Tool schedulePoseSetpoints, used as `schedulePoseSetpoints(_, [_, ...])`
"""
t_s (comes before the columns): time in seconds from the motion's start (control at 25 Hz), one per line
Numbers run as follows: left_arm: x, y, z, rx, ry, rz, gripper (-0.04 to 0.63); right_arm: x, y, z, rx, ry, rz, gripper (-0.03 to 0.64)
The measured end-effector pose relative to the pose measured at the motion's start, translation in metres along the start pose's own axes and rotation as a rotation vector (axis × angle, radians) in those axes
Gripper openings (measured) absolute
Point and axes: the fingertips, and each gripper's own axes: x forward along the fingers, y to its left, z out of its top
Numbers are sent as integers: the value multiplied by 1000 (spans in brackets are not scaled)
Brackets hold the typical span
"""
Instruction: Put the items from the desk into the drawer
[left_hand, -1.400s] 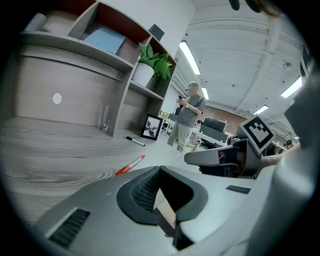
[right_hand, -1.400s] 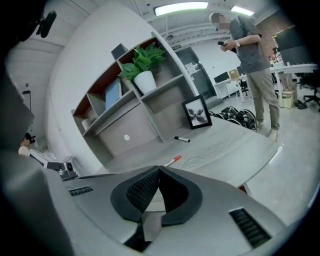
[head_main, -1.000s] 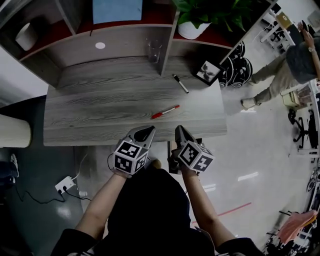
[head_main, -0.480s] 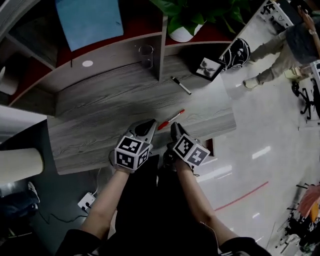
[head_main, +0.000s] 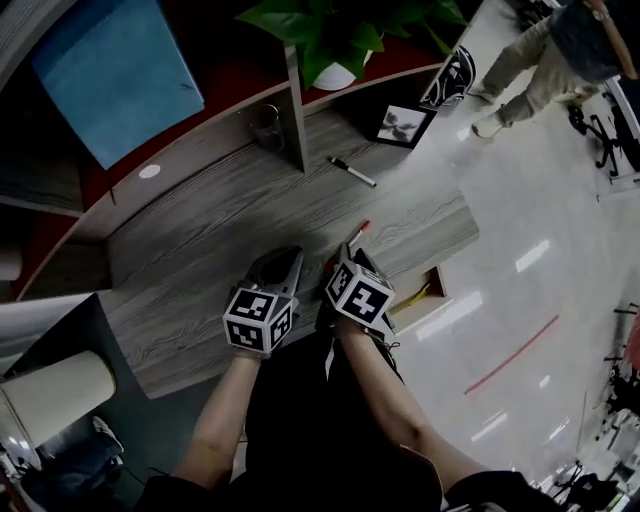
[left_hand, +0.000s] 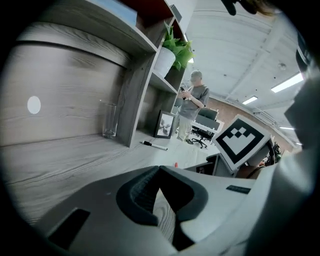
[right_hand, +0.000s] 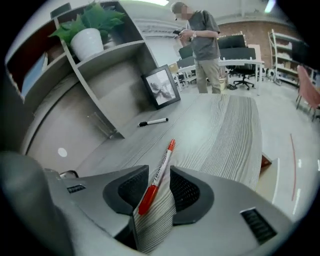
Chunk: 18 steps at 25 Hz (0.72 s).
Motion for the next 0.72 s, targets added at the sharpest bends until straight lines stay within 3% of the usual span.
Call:
schedulePoseSetpoints(0.36, [4,23,-5,3,29,-40,0,14,0,-4,-24,-16,-205,126])
schedulePoseSetpoints(0.56, [7,24,-8,1,37,-54,0,15,2,-3,-21,-15,-251,124])
schedulePoseSetpoints(0.64, [7,22,-9,3,41,-63,0,15,-1,-4,-12,-15,-275,44])
schedulePoseSetpoints(0.72, [7,21,-10,4,43,-69,0,15,-3,-4,-3,-14,-285,37])
